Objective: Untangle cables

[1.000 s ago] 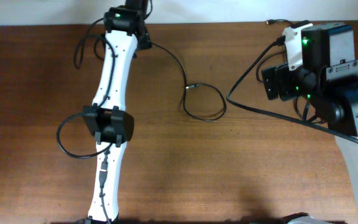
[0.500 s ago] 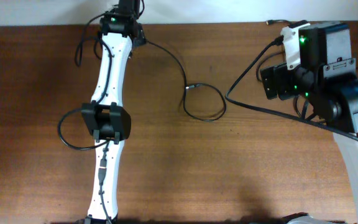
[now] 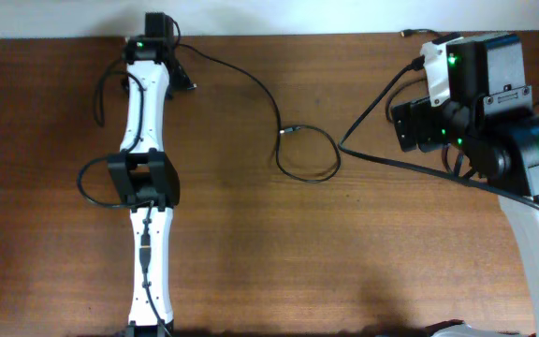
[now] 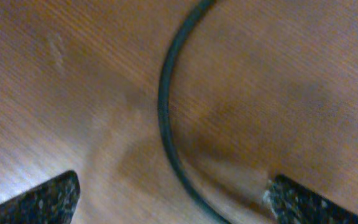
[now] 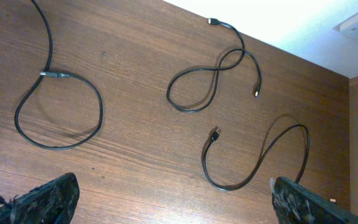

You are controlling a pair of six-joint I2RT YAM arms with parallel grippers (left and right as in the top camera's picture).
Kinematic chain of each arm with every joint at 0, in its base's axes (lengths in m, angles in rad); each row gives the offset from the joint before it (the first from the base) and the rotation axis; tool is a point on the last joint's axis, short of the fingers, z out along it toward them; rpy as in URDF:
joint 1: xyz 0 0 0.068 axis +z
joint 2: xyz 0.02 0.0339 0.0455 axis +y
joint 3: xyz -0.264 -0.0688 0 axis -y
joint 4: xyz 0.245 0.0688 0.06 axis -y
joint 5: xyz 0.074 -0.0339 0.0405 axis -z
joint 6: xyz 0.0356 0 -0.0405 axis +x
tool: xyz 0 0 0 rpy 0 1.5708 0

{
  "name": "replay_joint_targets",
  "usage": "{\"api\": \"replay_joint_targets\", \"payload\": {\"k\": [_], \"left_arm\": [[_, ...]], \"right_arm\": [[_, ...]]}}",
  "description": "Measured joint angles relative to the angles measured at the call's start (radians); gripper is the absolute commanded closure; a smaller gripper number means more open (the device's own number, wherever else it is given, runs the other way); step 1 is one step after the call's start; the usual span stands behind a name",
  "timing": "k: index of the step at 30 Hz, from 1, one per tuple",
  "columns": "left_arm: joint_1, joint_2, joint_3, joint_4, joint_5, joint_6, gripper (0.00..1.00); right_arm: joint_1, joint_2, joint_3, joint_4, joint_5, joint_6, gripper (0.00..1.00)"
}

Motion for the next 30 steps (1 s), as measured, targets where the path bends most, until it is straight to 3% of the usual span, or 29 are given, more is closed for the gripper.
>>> {"api": "replay_joint_targets", "payload": {"k": [19,22,23,24,30], "left_arm": [[-0.049,0.009,0.007,0.037,0.072,0.004,0.00],[-0.049,0.017,0.018,0.039,0.072,0.004,0.06],[-0.049,0.018,0.020,0.039,0.073,0.003,0.39],[-0.049,0.018,0.020,0.043,0.077,0.004,1.00],[-0.048,0.023,0.020,0.039,0.071,0.030,1.00]], "right_arm": [[0.000,0.003,0.000,-0.019,-0.003,0.000,0.02],[0.000,0.003,0.000,-0.019,-0.003,0.000,0.02],[0.000,0.003,0.000,-0.019,-0.003,0.000,0.02],[0.000,0.003,0.000,-0.019,-0.003,0.000,0.02],[0.000,0.003,0.000,-0.024,-0.003,0.000,0.02]]}}
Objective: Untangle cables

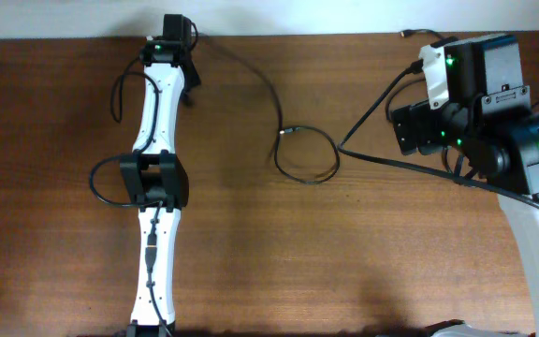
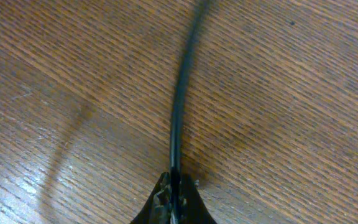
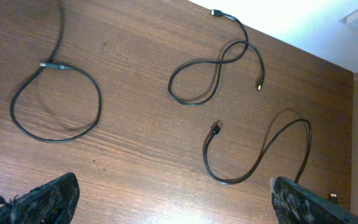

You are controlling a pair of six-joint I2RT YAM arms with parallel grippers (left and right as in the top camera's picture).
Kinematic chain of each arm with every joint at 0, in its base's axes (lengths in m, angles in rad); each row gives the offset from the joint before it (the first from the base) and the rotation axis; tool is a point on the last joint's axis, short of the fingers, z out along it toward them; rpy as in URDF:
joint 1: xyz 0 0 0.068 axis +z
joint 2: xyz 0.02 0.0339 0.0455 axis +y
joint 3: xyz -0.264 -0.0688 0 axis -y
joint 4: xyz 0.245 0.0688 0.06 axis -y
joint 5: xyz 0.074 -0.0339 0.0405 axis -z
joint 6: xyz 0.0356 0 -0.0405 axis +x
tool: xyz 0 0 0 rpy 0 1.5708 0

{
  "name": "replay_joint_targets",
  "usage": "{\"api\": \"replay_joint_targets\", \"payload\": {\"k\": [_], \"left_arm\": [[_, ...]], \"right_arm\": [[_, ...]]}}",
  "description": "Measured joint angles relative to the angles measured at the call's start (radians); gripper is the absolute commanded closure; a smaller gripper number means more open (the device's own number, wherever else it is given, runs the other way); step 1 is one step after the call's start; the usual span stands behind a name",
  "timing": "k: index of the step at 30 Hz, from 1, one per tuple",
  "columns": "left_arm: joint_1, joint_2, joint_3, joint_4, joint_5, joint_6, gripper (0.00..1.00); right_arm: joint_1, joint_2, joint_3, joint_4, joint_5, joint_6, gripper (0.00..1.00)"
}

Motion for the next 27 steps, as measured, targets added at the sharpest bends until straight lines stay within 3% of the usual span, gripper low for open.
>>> {"api": "replay_joint_targets", "payload": {"k": [10,13,19,27], "left_arm": [[-0.003,0.000,0.005,-0.027,-0.003,0.011,1.00],[-0.024,0.002,0.028,-0.066,-0.010,0.061,1.00],[-0.229,-0.024,0.151,-0.096,0.082,0.178,1.00],[-0.528,-0.160,0.164,-0.111,0.131,0.220,1.00]], "right_arm": [[0.000,0.000,0.000,-0.014,0.000,0.000,0.02],[0.000,0.000,0.000,-0.010,0.000,0.000,0.02],[0.000,0.000,0.000,0.006,0.000,0.000,0.02],[0.000,0.001,0.000,0.004,0.000,0.000,0.02]]}}
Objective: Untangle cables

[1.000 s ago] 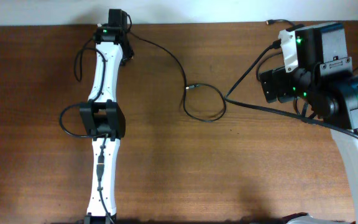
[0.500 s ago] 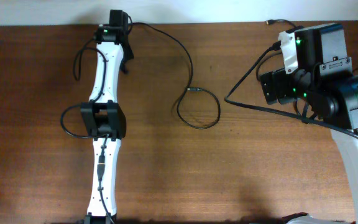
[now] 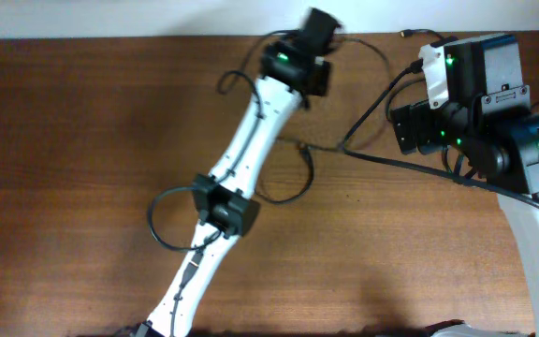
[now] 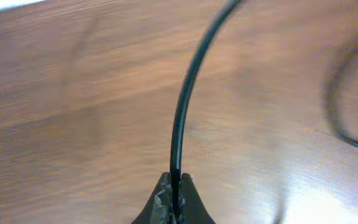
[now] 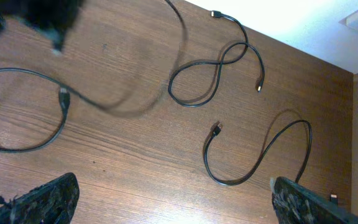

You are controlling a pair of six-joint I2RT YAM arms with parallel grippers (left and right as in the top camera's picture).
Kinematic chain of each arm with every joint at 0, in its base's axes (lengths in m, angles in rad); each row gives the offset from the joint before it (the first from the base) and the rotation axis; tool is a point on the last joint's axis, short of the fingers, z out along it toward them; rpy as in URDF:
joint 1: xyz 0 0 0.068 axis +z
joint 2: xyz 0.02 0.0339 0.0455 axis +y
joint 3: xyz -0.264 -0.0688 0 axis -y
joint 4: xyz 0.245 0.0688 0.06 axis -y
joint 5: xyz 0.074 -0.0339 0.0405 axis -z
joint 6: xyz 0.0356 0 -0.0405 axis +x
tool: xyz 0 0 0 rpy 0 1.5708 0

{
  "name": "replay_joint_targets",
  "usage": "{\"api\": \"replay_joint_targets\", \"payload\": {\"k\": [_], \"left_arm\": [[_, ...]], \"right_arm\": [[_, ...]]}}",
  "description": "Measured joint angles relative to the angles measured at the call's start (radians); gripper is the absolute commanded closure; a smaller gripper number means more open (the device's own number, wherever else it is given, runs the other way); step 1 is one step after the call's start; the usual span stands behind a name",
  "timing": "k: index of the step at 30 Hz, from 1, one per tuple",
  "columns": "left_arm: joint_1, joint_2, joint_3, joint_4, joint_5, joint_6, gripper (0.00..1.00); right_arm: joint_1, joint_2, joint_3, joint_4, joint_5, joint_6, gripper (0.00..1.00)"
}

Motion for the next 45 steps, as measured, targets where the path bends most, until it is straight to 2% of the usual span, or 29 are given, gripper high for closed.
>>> {"api": "replay_joint_targets", "payload": {"k": [3,6,12,18,24,28,34,36,40,45], "left_arm": [[-0.061,-0.009,0.000,0.000,-0.013,0.004,1.00],[-0.064,-0.009,0.000,-0.016,-0.028,0.007,1.00],[-0.022,-0.013,0.000,-0.193,-0.055,-0.010,1.00],[-0.040,-0.092,0.000,-0.356,-0.069,-0.027,1.00],[-0.121,-0.236,0.000,-0.359,-0.037,-0.008,1.00],[-0.122,-0.271,0.000,-0.359,-0.039,0.044,1.00],[-0.113,-0.271,-0.009,-0.358,-0.185,0.103,1.00],[-0.113,-0.271,-0.010,-0.328,-0.249,0.091,1.00],[-0.106,-0.271,-0.011,-0.161,-0.376,0.060,1.00],[-0.061,-0.271,-0.011,-0.197,-0.419,0.027,1.00]], "right_arm": [[0.000,0.000,0.000,-0.011,0.000,0.000,0.02],[0.000,0.000,0.000,-0.014,0.000,0.000,0.02],[0.000,0.001,0.000,-0.014,0.000,0.000,0.02],[0.000,0.001,0.000,-0.014,0.000,0.000,0.02],[0.000,0.001,0.000,-0.014,0.000,0.000,0.02],[0.000,0.001,0.000,-0.015,0.000,0.000,0.02],[0.000,0.001,0.000,-0.018,0.000,0.000,0.02],[0.000,0.001,0.000,-0.018,0.000,0.000,0.02],[0.000,0.001,0.000,-0.019,0.000,0.000,0.02],[-0.003,0.001,0.000,0.004,0.032,0.002,0.02]]}}
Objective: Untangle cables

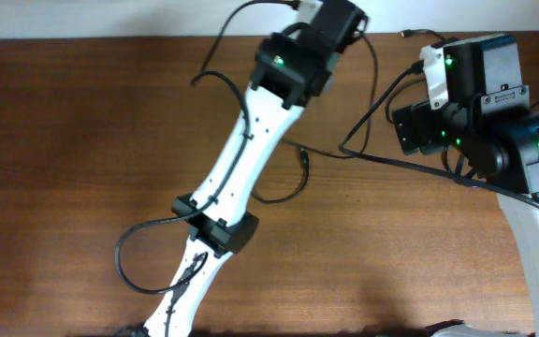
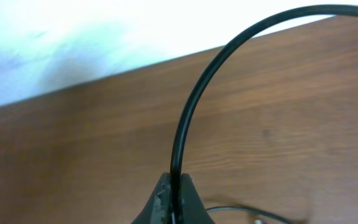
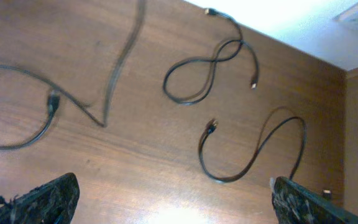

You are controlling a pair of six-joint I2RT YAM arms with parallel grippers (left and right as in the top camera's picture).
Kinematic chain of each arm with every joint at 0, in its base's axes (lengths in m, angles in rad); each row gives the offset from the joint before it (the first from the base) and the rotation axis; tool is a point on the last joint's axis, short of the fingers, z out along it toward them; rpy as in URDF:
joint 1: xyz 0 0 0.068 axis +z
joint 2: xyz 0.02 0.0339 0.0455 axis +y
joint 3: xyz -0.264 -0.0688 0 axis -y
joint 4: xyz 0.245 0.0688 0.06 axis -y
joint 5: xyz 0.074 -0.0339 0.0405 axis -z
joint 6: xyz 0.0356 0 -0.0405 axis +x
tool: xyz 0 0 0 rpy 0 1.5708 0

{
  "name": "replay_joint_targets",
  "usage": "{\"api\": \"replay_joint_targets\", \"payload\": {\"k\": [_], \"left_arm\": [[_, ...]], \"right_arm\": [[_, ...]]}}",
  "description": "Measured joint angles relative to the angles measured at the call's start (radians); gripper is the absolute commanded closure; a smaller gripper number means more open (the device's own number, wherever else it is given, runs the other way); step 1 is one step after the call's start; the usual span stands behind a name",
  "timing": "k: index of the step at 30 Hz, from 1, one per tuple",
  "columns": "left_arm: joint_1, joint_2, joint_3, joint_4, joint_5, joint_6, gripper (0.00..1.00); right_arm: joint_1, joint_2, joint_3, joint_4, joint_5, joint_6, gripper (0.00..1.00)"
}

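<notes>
My left gripper (image 1: 338, 15) is at the table's far edge, raised, and shut on a black cable (image 2: 188, 118) that arcs up and to the right from the fingertips (image 2: 174, 182). In the right wrist view this cable (image 3: 107, 81) rises blurred from a bend on the wood. Its connector end (image 1: 304, 156) lies in a loop partly under the left arm. A figure-eight cable (image 3: 205, 70) and an S-shaped cable (image 3: 253, 152) lie apart on the table. My right gripper (image 3: 173, 202) hangs high above them, open and holding nothing.
The left arm (image 1: 241, 150) stretches diagonally across the wooden table (image 1: 64, 140) from the front edge to the far edge. The right arm's body (image 1: 475, 94) and its own wiring fill the right side. A white wall runs behind the far edge.
My left gripper, still shut on the cable, has moved further right and up along the far edge. More cable is lifted off the table. The right gripper has barely moved.
At first my left gripper was open over the cable at the far left. It was then shut on the cable there. After that it was near the middle of the far edge with the cable, and now it is further right, the loop dragged along.
</notes>
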Motion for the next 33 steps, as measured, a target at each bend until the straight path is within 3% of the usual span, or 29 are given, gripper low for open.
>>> {"api": "replay_joint_targets", "payload": {"k": [5,10,11,12,13,24,29,33], "left_arm": [[0.084,0.000,0.000,-0.057,-0.019,-0.037,1.00],[0.109,0.000,0.000,-0.004,-0.023,-0.042,1.00],[0.109,0.000,0.000,0.008,-0.023,-0.044,0.91],[0.109,0.000,0.000,0.011,-0.022,-0.044,0.30],[0.109,0.000,0.000,0.011,-0.021,-0.042,0.00],[0.108,0.000,0.000,-0.157,0.006,-0.052,0.01],[0.109,0.000,-0.015,-0.162,0.221,-0.013,0.01],[0.108,0.000,-0.087,-0.163,0.309,0.008,0.01]], "right_arm": [[-0.096,0.000,0.000,0.068,-0.010,0.016,0.02],[-0.183,0.001,0.000,0.089,-0.029,0.014,0.02],[-0.184,0.001,0.000,0.088,-0.033,0.014,0.02],[-0.184,0.001,0.000,0.088,-0.036,0.012,0.02],[-0.184,0.001,0.000,0.088,-0.039,0.011,0.01],[-0.184,0.001,0.000,0.085,-0.050,0.010,0.02],[-0.184,0.001,0.000,0.080,-0.051,0.010,0.02],[-0.184,0.001,0.000,0.079,-0.051,0.010,0.01]]}}
